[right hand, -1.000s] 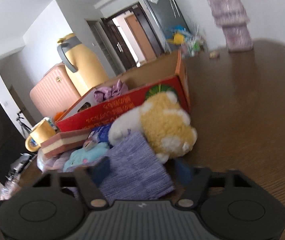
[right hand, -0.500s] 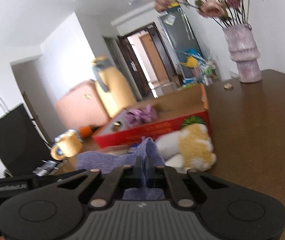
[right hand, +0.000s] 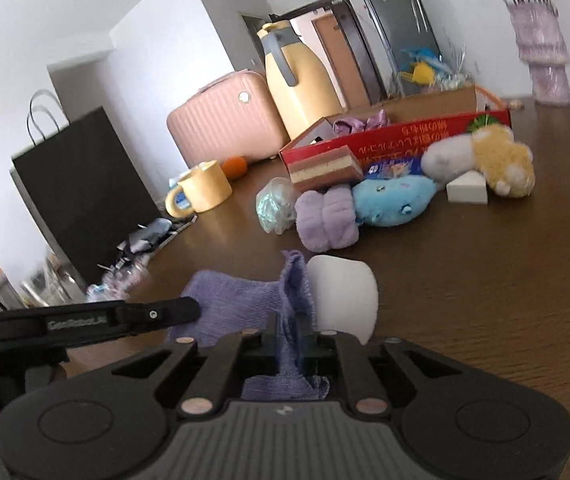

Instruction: Organize soft objects

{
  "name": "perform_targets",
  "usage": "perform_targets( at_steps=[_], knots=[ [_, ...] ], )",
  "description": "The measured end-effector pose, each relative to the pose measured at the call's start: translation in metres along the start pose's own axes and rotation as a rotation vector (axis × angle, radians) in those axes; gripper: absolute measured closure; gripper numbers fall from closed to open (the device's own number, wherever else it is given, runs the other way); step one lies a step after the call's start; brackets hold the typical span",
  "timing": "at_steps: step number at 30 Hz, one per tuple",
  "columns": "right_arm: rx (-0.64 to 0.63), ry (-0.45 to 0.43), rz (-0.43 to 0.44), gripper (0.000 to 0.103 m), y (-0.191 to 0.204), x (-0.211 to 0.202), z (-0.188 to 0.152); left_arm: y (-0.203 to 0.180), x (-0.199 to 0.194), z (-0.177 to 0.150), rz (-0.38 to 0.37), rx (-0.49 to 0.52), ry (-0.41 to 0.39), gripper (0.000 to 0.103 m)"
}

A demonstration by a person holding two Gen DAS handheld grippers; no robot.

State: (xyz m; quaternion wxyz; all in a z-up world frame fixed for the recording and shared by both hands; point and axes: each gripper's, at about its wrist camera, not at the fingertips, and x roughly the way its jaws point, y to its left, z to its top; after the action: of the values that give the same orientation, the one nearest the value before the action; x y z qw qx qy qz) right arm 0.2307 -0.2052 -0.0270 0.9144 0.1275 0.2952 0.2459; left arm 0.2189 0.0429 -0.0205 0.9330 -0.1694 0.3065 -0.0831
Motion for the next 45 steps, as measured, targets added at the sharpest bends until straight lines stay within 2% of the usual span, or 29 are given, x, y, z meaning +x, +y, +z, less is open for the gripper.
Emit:
perform_targets(
  at_steps=[1, 3, 5, 12, 15, 17, 19, 20, 21, 22, 24, 31, 35, 38, 42, 45],
  knots=[
    [-0.02, -0.007, -0.019, 0.088, 0.003, 0.0, -0.001, 0.006, 0.001, -0.004, 0.01, -0.007, -0.002, 0.072],
    [-0.044, -0.019, -0.046, 0.074, 0.008, -0.003, -0.005, 0.012, 0.0, -0.007, 0.006, -0.012, -0.001, 0.068],
    [-0.039, -0.032, -0.073, 0.069, 0.012, -0.006, -0.008, 0.016, -0.002, -0.009, -0.028, -0.021, 0.0, 0.062],
    [-0.048, -0.128, -0.186, 0.068, 0.011, -0.021, -0.017, 0.013, 0.003, -0.013, -0.104, -0.016, 0.011, 0.045],
    [-0.009, -0.098, -0.202, 0.066, 0.002, -0.018, -0.017, 0.012, 0.013, -0.015, -0.125, -0.026, 0.039, 0.044],
    [0.05, -0.069, -0.177, 0.066, -0.006, -0.013, -0.016, 0.013, 0.017, -0.016, -0.145, -0.044, 0.043, 0.049],
    [0.098, -0.053, -0.14, 0.069, -0.013, -0.009, -0.017, 0.015, 0.02, -0.015, -0.171, -0.058, 0.057, 0.067],
    [0.108, -0.045, -0.128, 0.079, -0.014, -0.007, -0.017, 0.015, 0.021, -0.015, -0.189, -0.068, 0.062, 0.07],
    [0.113, -0.045, -0.124, 0.088, -0.015, -0.006, -0.017, 0.015, 0.02, -0.014, -0.196, -0.072, 0.058, 0.082],
    [0.111, -0.058, -0.128, 0.091, -0.014, -0.007, -0.017, 0.014, 0.02, -0.014, -0.187, -0.066, 0.052, 0.091],
    [0.1, -0.07, -0.13, 0.095, -0.012, -0.008, -0.017, 0.013, 0.018, -0.013, -0.187, -0.051, 0.053, 0.097],
    [0.038, -0.116, -0.116, 0.097, -0.004, -0.023, -0.009, -0.002, -0.001, 0.002, -0.228, -0.018, -0.011, 0.098],
    [0.035, -0.159, -0.071, 0.097, -0.011, -0.032, 0.022, -0.019, -0.003, 0.039, -0.262, 0.035, -0.072, 0.098],
    [-0.005, -0.193, -0.051, 0.097, -0.017, -0.025, 0.066, -0.037, 0.013, 0.089, -0.269, 0.081, -0.108, 0.098],
    [-0.035, -0.228, -0.057, 0.097, -0.04, 0.007, 0.143, -0.065, 0.064, 0.171, -0.263, 0.14, -0.116, 0.098],
    [-0.004, -0.189, -0.075, 0.097, -0.069, 0.05, 0.2, -0.084, 0.126, 0.222, -0.182, 0.197, -0.086, 0.098]
  ],
)
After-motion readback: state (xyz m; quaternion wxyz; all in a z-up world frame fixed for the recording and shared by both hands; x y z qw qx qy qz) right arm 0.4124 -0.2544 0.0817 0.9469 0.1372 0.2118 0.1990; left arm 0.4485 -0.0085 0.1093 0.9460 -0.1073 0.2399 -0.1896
